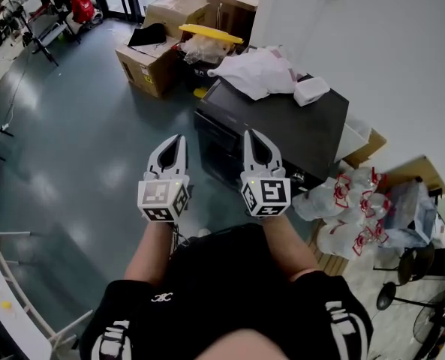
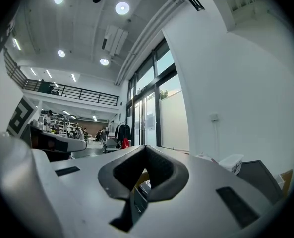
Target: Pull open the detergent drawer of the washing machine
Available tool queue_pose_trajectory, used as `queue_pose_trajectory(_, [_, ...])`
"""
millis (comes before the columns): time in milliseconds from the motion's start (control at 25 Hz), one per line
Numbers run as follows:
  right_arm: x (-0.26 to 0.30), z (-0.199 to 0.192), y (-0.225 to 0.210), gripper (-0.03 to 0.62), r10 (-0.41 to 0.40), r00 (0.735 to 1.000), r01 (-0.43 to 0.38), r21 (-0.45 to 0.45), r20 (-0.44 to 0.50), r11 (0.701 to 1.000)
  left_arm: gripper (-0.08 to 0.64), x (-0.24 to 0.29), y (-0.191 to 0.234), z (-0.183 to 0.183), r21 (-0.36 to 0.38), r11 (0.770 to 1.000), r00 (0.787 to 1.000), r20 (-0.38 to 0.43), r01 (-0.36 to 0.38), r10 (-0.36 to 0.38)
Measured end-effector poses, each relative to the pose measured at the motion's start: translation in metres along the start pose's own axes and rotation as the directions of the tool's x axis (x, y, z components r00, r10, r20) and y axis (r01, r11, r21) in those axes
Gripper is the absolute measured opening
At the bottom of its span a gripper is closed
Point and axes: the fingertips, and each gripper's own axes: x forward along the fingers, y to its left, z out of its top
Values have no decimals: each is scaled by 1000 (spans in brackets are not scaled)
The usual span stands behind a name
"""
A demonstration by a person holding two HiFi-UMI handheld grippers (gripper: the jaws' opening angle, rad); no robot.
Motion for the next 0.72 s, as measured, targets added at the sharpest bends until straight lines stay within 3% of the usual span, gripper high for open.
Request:
queue_pose_trajectory(520, [75, -20, -18, 2, 61, 998, -61, -5, -16, 998, 2, 66, 28, -9, 49, 998, 999, -20, -39, 40])
queue_pose_trajectory(720, [91, -28, -24, 2, 79, 997, -79, -5, -27, 997, 2, 78, 36, -22, -30, 999, 999, -41, -25, 24])
